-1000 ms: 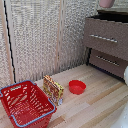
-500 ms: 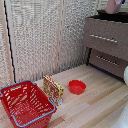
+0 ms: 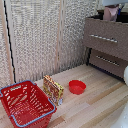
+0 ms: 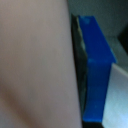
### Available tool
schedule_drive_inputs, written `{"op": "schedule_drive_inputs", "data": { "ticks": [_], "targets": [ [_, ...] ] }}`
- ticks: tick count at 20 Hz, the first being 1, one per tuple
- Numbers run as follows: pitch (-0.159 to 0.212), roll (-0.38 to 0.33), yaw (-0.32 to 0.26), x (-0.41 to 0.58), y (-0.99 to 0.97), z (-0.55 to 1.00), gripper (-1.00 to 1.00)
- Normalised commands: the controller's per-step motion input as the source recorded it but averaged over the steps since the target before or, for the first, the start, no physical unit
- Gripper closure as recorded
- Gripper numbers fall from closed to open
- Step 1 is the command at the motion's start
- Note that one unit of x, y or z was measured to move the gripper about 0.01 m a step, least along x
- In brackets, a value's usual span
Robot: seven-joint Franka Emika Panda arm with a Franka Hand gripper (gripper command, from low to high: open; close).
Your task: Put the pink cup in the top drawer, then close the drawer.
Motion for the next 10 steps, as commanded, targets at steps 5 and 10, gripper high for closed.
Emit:
{"op": "schedule_drive_inputs", "data": {
  "ticks": [5,10],
  "targets": [
    [0.168,0.017,0.032,0.198,0.23,0.48,-1.0],
    [0.213,0.02,0.051,0.133,0.44,0.54,-1.0]
  ]
}}
